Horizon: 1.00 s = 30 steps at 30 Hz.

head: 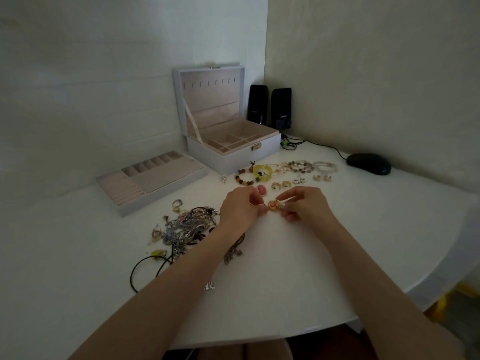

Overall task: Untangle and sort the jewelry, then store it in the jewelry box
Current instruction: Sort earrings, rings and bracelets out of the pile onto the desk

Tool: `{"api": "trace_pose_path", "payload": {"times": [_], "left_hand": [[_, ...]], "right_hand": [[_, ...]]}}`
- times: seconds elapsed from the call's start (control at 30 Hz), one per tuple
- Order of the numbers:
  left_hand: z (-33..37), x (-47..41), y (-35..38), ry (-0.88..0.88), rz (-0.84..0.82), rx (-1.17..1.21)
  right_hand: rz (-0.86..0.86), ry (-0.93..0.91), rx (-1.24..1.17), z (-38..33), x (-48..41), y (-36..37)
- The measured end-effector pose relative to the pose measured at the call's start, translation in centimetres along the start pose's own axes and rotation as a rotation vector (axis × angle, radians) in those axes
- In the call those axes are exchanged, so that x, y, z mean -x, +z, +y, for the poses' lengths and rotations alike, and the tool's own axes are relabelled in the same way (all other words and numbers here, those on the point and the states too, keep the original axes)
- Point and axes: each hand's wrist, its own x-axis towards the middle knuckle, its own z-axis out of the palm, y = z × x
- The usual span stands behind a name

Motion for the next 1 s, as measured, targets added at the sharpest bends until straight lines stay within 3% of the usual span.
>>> {"api": "trace_pose_path", "payload": {"times": [0.1, 0.23, 0.3, 0.53, 0.8, 1.0], "left_hand": [[-0.1, -0.2, -0.3, 0.005, -0.012, -0.038], [-0.3, -0.7, -0.6, 0.005, -0.038, -0.084], [-0.3, -0.9, -0.6, 0.006, -0.037, -0.109], [-0.6, -1.6, -0.1, 0.012, -0.009, -0.140], [-0.6, -1.7, -0.2, 0.022, -0.006, -0.130], [-0.9, -0.3, -3.2, 0.079, -0.048, -0.127]], "right_hand": [[0.017, -0.042, 0.049, 0.3, 0.0, 0.5], [0.028, -0.133, 0.425, 0.4, -0.4, 1.5], [0.028, -0.157, 0.482, 0.3, -0.7, 1.8], [0.072, -0.195, 0.294, 0.7, -1.2, 1.6], [0.112, -0.235, 0.267, 1.0, -1.3, 2.0], [0.203, -0.405, 0.294, -0.6, 0.2, 2.5]]}}
